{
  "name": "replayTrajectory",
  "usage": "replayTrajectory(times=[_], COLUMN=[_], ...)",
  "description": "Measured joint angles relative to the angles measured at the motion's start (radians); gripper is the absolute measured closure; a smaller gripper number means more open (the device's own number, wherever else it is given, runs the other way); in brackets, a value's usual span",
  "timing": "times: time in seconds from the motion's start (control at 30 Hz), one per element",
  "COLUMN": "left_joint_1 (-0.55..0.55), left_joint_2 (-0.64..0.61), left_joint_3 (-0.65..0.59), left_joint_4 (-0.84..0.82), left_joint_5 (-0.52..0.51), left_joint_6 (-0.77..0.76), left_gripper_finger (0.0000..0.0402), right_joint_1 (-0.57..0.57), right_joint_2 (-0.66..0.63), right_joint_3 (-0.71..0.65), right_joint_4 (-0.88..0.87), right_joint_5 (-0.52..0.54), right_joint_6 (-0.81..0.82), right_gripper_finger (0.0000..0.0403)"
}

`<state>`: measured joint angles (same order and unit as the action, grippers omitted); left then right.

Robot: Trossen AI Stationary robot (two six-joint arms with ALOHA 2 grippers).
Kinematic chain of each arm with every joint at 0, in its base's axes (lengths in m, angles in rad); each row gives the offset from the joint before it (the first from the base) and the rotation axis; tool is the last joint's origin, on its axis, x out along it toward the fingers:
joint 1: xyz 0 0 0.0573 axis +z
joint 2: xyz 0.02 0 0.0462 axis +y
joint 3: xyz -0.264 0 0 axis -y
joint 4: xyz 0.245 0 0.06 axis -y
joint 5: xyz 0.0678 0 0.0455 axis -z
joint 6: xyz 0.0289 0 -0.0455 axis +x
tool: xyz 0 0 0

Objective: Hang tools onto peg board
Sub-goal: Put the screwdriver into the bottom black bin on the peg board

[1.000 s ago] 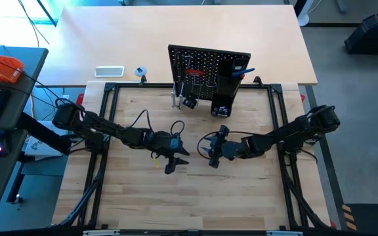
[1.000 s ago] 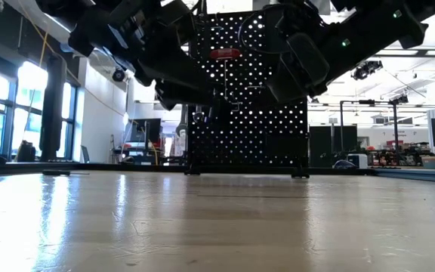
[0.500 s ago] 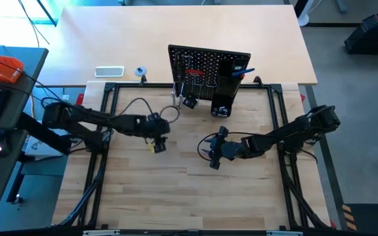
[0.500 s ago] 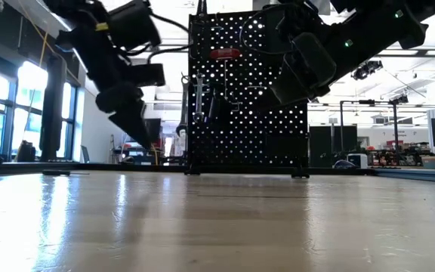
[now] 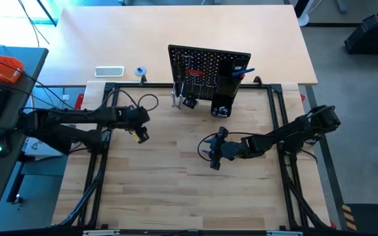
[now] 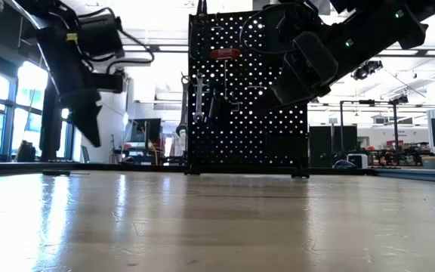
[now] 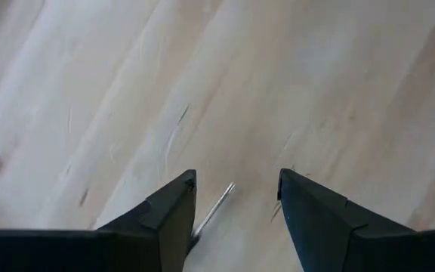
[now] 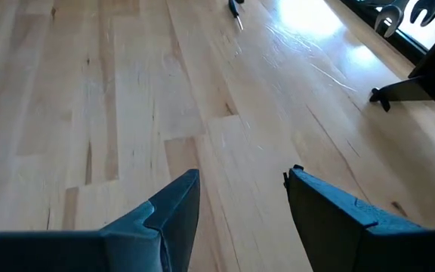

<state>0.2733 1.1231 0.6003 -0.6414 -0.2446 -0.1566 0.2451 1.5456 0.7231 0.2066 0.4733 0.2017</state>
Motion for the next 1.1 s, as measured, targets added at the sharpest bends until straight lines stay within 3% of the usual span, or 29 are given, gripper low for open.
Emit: replayTrajectory(times=[0.67, 1.1], left_joint_1=[0.287, 0.322], left_joint_2=[0.14, 0.214], left_joint_3=[0.0, 0.0], left_joint_4=[-0.097, -0.154], left_joint_5=[0.025, 0.036], left_joint_6=[-0.165, -0.3], left_gripper_finger=[0.0218, 0.0218], right_joint_1=[0.042, 0.044], right_joint_2=[0.0, 0.0], right_joint_3=[0.0, 0.0], right_joint_4=[-0.007, -0.006], right_joint_5=[-0.014, -0.03], right_joint_6=[-0.046, -0.097], right_gripper_finger=[0.0208, 0.0208])
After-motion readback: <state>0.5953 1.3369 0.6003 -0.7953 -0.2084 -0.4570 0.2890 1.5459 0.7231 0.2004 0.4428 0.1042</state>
